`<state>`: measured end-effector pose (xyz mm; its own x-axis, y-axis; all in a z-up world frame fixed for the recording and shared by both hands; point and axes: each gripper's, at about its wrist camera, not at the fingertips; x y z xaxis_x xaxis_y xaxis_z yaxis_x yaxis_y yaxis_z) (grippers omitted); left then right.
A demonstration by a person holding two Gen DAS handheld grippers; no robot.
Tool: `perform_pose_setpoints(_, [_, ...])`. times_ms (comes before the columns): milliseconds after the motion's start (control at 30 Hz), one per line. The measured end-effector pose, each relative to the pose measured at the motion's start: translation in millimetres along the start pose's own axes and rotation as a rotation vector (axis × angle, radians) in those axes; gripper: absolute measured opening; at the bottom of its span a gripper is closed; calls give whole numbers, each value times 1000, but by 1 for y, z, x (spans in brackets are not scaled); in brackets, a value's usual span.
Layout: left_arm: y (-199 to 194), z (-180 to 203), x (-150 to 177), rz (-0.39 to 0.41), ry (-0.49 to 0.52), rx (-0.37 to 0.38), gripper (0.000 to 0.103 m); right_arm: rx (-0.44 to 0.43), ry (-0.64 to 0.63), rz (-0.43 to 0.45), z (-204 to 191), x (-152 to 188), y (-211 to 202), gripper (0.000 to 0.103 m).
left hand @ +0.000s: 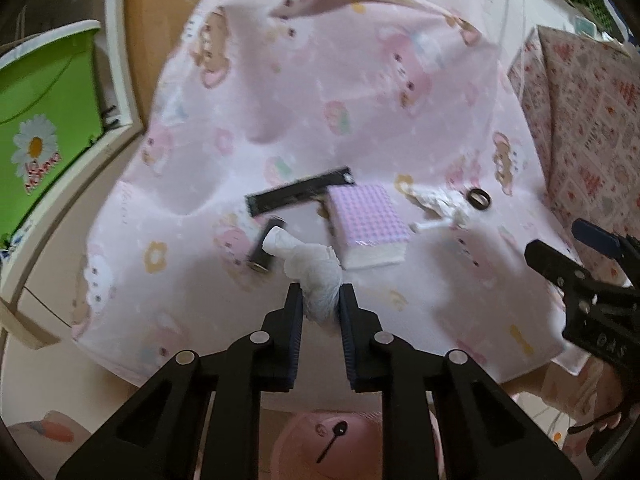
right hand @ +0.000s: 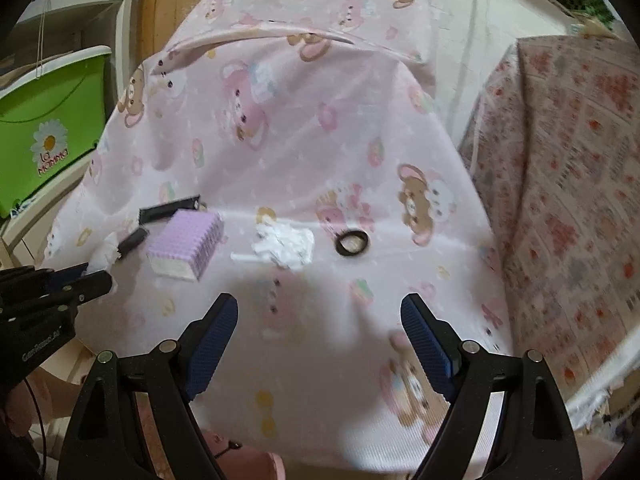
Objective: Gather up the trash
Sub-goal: 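Grasp the white tissue beside the black ring with the right tool while the left holds its tissue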
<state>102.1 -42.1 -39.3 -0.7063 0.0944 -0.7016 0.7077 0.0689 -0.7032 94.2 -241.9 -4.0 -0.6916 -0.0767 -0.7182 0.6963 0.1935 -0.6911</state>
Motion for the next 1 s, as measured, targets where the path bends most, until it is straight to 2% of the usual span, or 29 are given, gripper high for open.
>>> perform_pose_setpoints(267, [4, -24, -5, 3, -55, -50, 17, -103, 18, -72, 3, -25, 53, 85])
perform_pose_setpoints(300, [4, -25, -5, 2, -59, -54, 17, -124, 34, -86, 4, -26, 60, 83])
perform_pose_setpoints(467, [7, -30, -5, -9, -78, -57, 17, -167, 92, -142, 6, -22, 86, 66])
perform_pose_setpoints(567, [6, -30, -5, -5, -77, -59, 17, -188, 112, -170, 8, -17, 97, 52])
perform_pose_setpoints(667, [4, -30, -5, 6, -73, -60, 17, -171, 86, -158, 5, -16, 98, 36])
perform_pose_setpoints(733, [2, -30, -6, 11, -72, -60, 17, -156, 83, -139, 4, -15, 95, 5])
perform_pose_setpoints(1000, [-7, -35, -6, 18, -85, -50, 17, -166, 101, -33, 9, -19, 62, 5])
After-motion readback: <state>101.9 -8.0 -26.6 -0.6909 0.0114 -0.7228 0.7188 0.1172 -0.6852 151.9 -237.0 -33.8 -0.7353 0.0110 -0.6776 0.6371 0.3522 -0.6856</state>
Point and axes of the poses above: each gripper's, at about its wrist camera, not at the fingertips, and y roughly the way its jaws point, z to its right, x to its underside, and after that the axes turned 12 degrees about -x, right-handed
